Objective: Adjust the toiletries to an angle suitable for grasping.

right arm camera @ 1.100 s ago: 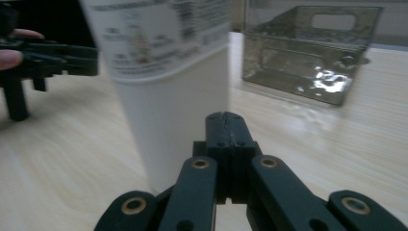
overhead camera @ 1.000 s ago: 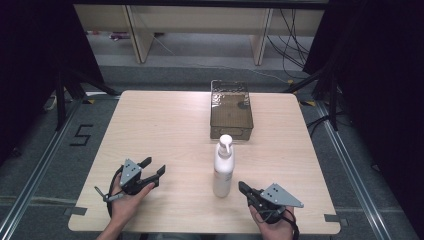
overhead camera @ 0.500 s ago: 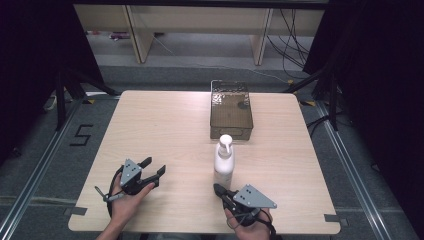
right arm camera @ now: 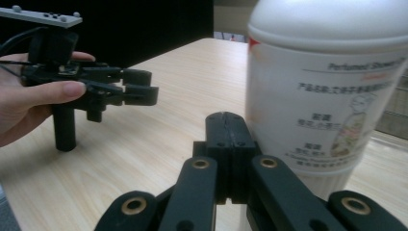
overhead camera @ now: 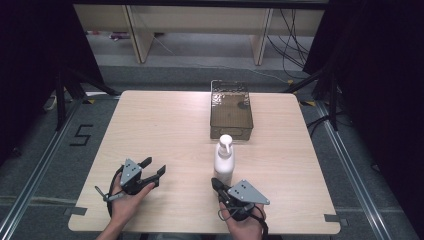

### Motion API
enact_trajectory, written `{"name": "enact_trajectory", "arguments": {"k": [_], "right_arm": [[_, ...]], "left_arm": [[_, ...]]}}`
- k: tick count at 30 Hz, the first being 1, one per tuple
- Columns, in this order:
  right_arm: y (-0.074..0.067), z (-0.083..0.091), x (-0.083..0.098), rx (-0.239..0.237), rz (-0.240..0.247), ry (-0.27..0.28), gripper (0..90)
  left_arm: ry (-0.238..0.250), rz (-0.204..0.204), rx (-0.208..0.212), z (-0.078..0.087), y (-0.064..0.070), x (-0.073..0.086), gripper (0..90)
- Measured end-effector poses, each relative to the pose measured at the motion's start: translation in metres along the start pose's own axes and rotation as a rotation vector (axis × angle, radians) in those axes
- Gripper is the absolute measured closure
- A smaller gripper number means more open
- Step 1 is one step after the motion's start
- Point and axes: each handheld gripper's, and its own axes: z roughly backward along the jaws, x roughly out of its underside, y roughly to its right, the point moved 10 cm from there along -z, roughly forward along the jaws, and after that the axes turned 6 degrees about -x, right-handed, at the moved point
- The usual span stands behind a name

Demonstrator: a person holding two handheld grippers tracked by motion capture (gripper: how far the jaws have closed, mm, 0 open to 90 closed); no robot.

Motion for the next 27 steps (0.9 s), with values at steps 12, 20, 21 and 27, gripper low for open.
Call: {"name": "enact_trajectory", "arguments": {"k": [12,20,21,27], "right_arm": [[0.008,0.006,-0.003,0.036,-0.017,0.017,90.0],[0.026,0.02,0.0,0.106,-0.05,0.007,90.0],[0.034,0.024,0.0,0.136,-0.061,0.01,90.0],[0.06,0.034,-0.002,0.209,-0.082,0.001,90.0]], "left_arm": [[0.002,0.001,0.002,0.0,0.0,0.0,35.1],[0.001,0.0,0.001,0.0,0.0,0.0,35.1],[0.0,-0.001,0.002,0.0,0.0,0.0,35.2],[0.0,-0.002,0.002,0.0,0.001,0.0,35.2]]}}
